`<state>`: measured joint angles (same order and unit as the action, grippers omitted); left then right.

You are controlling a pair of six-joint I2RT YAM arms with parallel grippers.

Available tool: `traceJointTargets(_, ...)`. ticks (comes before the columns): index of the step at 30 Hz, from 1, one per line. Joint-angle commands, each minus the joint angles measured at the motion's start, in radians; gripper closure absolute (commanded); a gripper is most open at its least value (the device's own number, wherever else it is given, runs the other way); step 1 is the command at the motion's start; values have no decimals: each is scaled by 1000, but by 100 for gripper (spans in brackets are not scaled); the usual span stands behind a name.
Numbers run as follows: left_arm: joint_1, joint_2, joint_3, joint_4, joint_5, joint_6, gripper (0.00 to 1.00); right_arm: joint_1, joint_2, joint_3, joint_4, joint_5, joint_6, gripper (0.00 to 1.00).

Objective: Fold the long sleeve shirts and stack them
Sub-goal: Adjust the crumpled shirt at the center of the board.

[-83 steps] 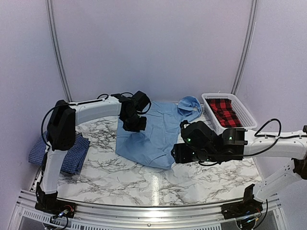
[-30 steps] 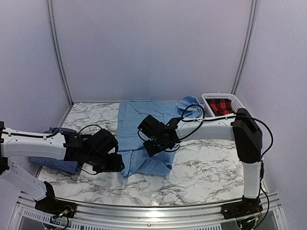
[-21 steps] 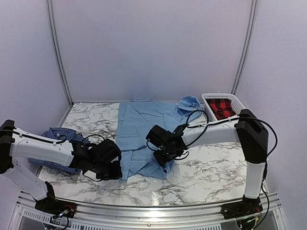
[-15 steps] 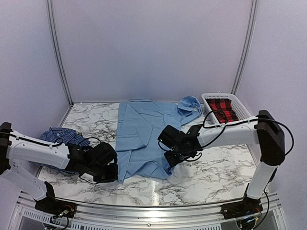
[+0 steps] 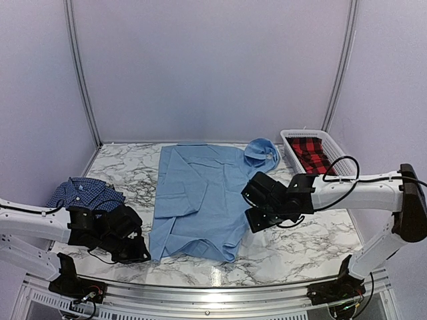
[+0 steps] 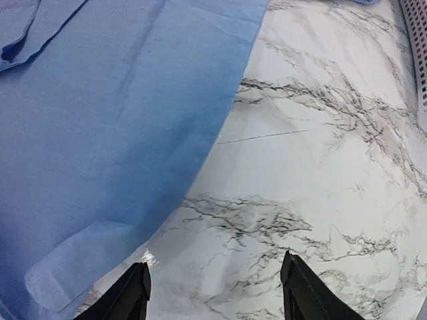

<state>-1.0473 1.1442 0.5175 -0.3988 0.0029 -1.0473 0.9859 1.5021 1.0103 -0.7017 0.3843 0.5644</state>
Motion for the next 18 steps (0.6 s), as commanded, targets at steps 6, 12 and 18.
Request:
traceJointTargets(6, -5, -46, 126, -209, -78, 57, 73, 184, 186, 227, -69, 86, 114, 29)
traceJointTargets(12, 0, 70, 362, -269, -166, 163, 59, 206, 299, 272, -115, 134, 148, 19)
traceJointTargets(18, 9, 373, 609, -204, -150, 307, 50, 206, 200, 71, -138, 118, 232, 16)
